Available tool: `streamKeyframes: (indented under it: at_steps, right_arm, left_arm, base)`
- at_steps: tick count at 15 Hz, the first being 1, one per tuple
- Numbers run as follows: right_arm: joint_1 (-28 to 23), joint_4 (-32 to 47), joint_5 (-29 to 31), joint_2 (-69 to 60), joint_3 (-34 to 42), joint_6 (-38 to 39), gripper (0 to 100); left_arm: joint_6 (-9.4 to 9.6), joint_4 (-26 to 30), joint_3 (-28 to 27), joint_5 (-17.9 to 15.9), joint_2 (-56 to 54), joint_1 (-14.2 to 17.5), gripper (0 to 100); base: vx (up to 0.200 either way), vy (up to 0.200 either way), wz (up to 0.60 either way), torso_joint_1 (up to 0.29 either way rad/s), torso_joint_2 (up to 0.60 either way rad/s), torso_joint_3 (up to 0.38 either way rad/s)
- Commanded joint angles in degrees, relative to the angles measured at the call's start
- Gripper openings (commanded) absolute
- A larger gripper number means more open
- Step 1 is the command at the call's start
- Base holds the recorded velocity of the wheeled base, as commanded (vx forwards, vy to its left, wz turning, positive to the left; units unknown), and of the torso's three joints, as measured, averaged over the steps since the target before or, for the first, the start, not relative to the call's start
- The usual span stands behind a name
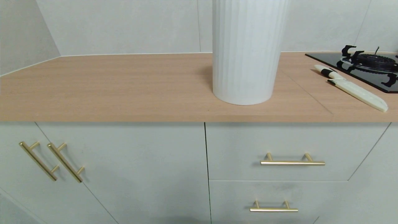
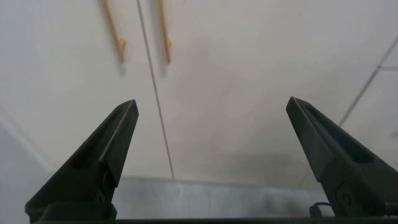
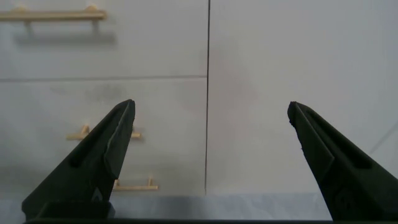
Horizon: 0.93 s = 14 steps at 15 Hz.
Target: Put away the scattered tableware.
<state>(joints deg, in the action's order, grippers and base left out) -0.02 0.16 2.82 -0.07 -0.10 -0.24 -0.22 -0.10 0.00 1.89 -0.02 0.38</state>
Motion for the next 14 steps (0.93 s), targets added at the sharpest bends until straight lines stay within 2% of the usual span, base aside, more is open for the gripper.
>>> streamKeyframes:
  at_steps: [1, 10, 14]
  right_arm:
    - [0.02, 0.02, 0.00, 0.07, 0.01, -0.02, 100]
    - [0.02, 0.02, 0.00, 0.07, 0.01, -0.11, 100]
    - [0.02, 0.02, 0.00, 0.07, 0.01, -0.11, 100]
  left_arm:
    - [-0.04, -0.08, 0.00, 0.04, 0.02, 0.06, 100]
    - [-0.04, 0.01, 0.00, -0.04, 0.02, -0.03, 100]
    - [-0.04, 0.01, 0.00, 0.04, 0.02, 0.06, 100]
  base:
    - [0.200, 0.000, 0.00, 0.007, 0.00, -0.002]
    - [0.000, 0.000, 0.00, 0.002, -0.01, -0.004]
    - [0.000, 0.000, 0.00, 0.078, -0.22, -0.272]
